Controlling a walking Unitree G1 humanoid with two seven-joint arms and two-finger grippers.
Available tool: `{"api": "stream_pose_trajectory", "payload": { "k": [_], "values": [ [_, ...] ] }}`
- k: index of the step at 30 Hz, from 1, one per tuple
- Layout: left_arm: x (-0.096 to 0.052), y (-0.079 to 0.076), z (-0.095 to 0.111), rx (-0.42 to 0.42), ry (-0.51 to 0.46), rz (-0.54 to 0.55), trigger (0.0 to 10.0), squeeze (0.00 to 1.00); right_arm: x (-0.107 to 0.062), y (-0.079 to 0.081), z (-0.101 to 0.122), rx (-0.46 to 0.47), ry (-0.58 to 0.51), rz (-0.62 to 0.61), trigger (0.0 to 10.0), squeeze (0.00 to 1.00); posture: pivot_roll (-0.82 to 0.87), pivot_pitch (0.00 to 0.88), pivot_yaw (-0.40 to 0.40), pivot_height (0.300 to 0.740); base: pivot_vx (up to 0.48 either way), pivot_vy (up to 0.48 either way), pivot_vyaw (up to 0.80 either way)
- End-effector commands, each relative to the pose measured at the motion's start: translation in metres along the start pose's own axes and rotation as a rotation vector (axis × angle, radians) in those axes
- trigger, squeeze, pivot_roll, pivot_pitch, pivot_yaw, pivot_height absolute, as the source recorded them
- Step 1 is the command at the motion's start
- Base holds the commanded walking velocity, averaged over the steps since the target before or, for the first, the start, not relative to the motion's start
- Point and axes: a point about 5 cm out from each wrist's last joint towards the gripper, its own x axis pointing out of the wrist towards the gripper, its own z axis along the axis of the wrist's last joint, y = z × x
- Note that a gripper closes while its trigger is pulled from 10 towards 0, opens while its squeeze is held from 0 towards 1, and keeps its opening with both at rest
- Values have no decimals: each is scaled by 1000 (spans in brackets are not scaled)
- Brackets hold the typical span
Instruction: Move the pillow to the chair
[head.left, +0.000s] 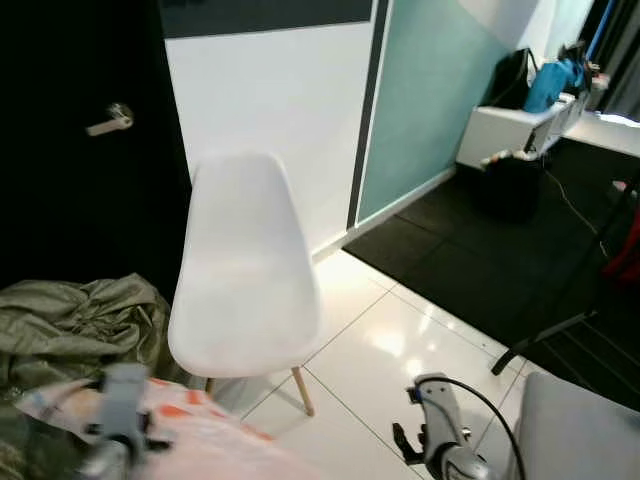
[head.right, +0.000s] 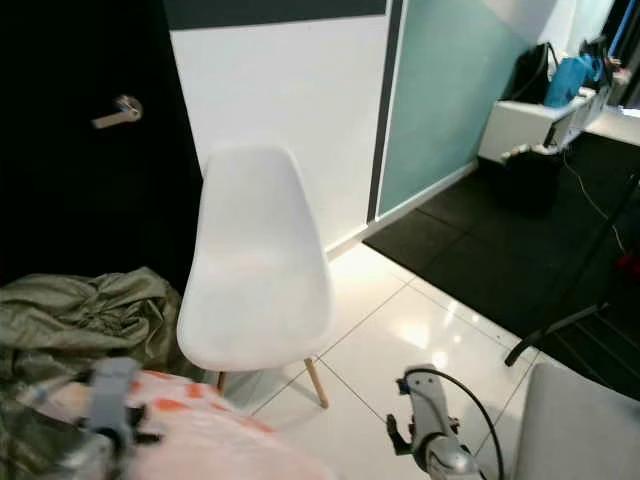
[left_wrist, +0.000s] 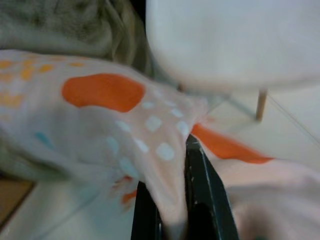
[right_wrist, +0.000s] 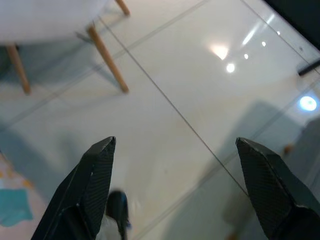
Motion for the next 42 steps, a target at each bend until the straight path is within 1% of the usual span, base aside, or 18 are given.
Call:
{"api": "stream_pose_trajectory", "payload": {
  "k": [1, 2, 3, 4, 6, 7, 8, 9, 10, 13, 16, 17, 20, 22, 29, 33, 35, 42],
  "values": [
    [9, 2, 48, 16, -189, -13, 10000, 0, 1, 5, 9, 14, -81, 12, 10000, 0, -216, 1, 9, 740, 300, 0, 0],
    [12, 0, 72, 22, -276, -20, 10000, 0, 0, 5, 14, 8, -132, 16, 10000, 0, -214, 5, 8, 740, 307, 0, 0],
    [12, 0, 72, 22, -276, -20, 10000, 0, 0, 5, 14, 8, -132, 16, 10000, 0, -214, 5, 8, 740, 307, 0, 0],
    [13, -2, 86, 26, -326, -27, 10000, 0, 14, -10, 81, -12, -259, 12, 10000, 0, -214, 5, 8, 740, 307, 0, 0],
    [13, -2, 86, 26, -326, -27, 10000, 0, 14, -10, 81, -12, -259, 12, 10000, 0, -214, 5, 8, 740, 307, 0, 0],
    [13, -6, 121, 30, -450, -47, 10000, 0, 11, -22, 188, -39, -480, 19, 10000, 0, -212, 5, 7, 740, 307, 0, 0],
    [13, -6, 121, 30, -450, -47, 10000, 0, 11, -22, 188, -39, -480, 19, 10000, 0, -212, 5, 7, 740, 307, 0, 0],
    [12, -8, 136, 32, -508, -60, 10000, 0, 6, -23, 215, -51, -543, 23, 10000, 0, -212, 5, 8, 740, 315, 0, 0],
    [11, -10, 144, 32, -540, -69, 10000, 0, 5, -22, 221, -57, -563, 24, 10000, 0, -212, 5, 8, 740, 315, 0, 0],
    [5, -17, 177, 4, -665, -106, 10000, 0, 2, -21, 235, -61, -601, 29, 10000, 0, -208, 1, 9, 740, 319, 0, 0],
    [3, -23, 190, -20, -704, -137, 10000, 0, 1, -20, 239, -77, -609, 27, 10000, 0, -210, 0, 13, 740, 315, 0, 0],
    [3, -35, 200, -54, -728, -207, 10000, 0, 0, -20, 242, -89, -612, 19, 10000, 0, -209, 0, 15, 740, 319, 0, 0],
    [3, -44, 204, -62, -736, -256, 10000, 0, 0, -20, 244, -91, -614, 17, 10000, 0, -209, 0, 15, 740, 319, 0, 0],
    [3, -64, 213, -25, -743, -343, 10000, 0, -1, -21, 249, -85, -612, 13, 10000, 0, -209, 0, 17, 740, 322, 0, 0],
    [4, -107, 232, 6, -740, -451, 10000, 0, -1, -19, 255, -34, -589, 45, 10000, 0, -234, 0, 42, 740, 320, 0, 0],
    [3, -117, 238, 14, -737, -459, 10000, 0, 1, -18, 253, -19, -564, 54, 10000, 0, -239, 1, 49, 740, 309, 0, -520],
    [4, -132, 243, 34, -711, -454, 10000, 0, 1, -19, 251, -30, -561, 42, 10000, 0, -246, 5, 58, 740, 129, 0, -584],
    [2, -144, 248, 50, -710, -461, 10000, 0, 0, -19, 253, -36, -581, 44, 10000, 0, -248, 8, 60, 740, 0, 0, -162]
  ]
}}
